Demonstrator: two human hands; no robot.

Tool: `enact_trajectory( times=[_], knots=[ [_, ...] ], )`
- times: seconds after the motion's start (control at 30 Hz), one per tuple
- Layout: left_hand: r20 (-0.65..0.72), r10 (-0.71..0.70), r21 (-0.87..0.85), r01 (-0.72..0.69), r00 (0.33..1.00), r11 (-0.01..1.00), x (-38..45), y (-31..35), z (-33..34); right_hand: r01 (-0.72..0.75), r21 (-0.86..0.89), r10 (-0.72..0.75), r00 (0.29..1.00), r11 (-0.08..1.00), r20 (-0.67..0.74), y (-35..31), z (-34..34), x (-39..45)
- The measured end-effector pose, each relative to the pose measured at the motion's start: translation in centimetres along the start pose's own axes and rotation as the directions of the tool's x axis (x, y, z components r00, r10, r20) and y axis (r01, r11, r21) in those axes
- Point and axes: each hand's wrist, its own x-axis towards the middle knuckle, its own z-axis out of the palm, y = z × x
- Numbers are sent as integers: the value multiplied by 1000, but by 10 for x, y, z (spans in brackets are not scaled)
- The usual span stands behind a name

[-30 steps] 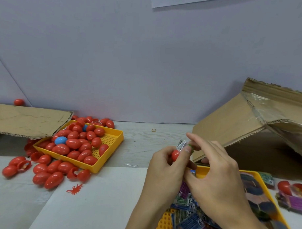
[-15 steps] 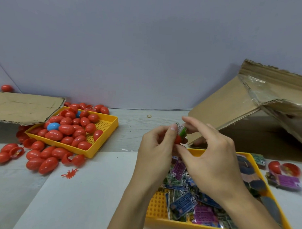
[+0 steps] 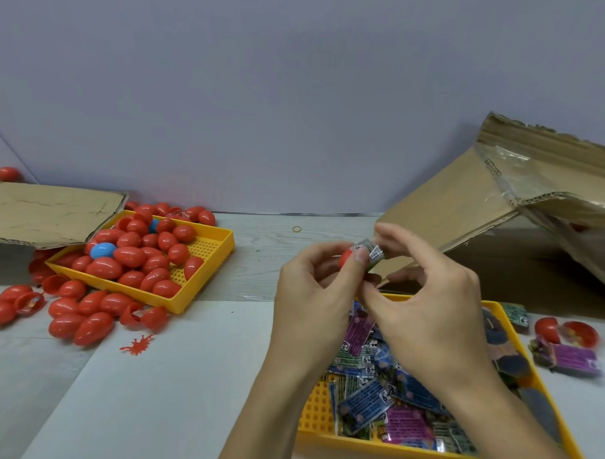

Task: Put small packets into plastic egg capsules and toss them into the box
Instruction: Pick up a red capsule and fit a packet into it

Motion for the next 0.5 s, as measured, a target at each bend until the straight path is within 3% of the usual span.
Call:
enact_trajectory(
  times=[0.5],
  knots=[
    [-19, 124, 57, -123, 992, 991, -3, 2, 1, -14, 46, 14, 1000, 999, 1, -2, -1, 0]
  ],
)
